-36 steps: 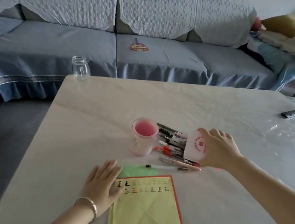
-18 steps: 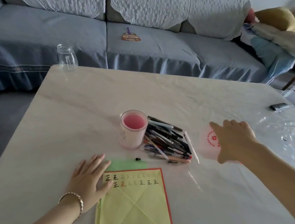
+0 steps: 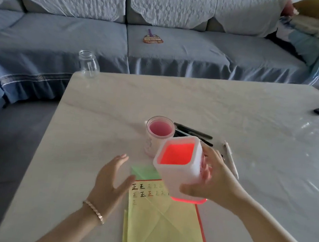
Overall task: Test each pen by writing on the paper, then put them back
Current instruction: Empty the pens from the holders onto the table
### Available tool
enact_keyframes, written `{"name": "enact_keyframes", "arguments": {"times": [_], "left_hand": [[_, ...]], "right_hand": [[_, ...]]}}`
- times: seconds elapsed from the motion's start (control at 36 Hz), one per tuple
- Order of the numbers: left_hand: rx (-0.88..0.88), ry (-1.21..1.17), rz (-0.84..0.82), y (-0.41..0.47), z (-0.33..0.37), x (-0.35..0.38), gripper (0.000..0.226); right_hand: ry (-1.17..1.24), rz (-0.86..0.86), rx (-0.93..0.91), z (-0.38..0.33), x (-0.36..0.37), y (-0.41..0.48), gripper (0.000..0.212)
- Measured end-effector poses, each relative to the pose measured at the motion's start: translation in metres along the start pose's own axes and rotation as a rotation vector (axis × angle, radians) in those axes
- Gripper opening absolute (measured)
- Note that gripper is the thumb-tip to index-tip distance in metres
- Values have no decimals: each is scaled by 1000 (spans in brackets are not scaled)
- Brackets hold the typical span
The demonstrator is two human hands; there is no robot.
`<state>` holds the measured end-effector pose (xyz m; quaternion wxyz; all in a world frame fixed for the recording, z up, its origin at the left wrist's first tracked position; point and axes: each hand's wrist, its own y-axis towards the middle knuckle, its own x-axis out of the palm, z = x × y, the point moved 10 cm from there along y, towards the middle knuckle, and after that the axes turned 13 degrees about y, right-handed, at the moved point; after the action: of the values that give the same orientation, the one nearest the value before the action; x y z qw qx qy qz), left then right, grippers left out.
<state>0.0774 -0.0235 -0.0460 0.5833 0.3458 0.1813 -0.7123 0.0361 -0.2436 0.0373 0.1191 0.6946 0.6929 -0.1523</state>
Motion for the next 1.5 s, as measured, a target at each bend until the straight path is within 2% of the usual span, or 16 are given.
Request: {"name": "enact_keyframes", "arguments": {"times": [0.06, 0.11, 0.22, 0.31, 0.42, 0.53, 0.61, 0.75, 0.83, 0.97, 1.03, 1.08, 1.17, 1.22, 1.36, 1.5], "left_hand": [[-48, -297, -87, -2, 17, -8, 91], [-70, -468, -158, -3, 34, -11, 100], [2, -511, -68, 6, 54, -29, 108], [-20, -556, -12, 6, 47, -37, 111], [-84, -540, 48, 1, 33, -41, 114], [-143, -437, 248, 11, 6, -64, 100], [-192, -367, 306, 29, -13, -68, 90], [-216, -275, 272, 62, -31, -55, 89], [-239, -235, 224, 70, -37, -44, 87], [-224, -212, 181, 71, -32, -39, 79], [-255, -161, 187, 63, -29, -39, 86], [-264, 4, 317, 48, -25, -51, 102], [-56, 153, 567, 19, 5, -67, 91], [124, 173, 599, 3, 30, -64, 73], [402, 142, 373, -10, 85, -32, 54], [560, 268, 227, -13, 125, -8, 47]], "right_hand": [[134, -27, 18, 3, 23, 3, 92], [191, -45, -7, 0, 45, 6, 88], [219, -59, -87, -12, 81, 11, 82], [220, -114, -82, -7, 89, 13, 89], [-5, -239, -54, 16, 83, 9, 100], [-367, 9, -26, 40, 28, 18, 62], [-466, 201, 134, 63, -9, 26, 48], [-621, 216, 270, 85, -15, 43, 40], [-603, 241, 269, 89, -14, 45, 21], [-423, 364, 241, 88, -26, 33, 17], [-341, 437, 212, 84, -36, 23, 16], [-253, 522, 173, 79, -48, 9, 15], [-105, 631, 114, 74, -65, -17, 13], [4, 677, 73, 70, -73, -34, 11], [122, 631, 45, 61, -77, -57, 21], [139, 444, -2, 25, -54, -62, 30]]}}
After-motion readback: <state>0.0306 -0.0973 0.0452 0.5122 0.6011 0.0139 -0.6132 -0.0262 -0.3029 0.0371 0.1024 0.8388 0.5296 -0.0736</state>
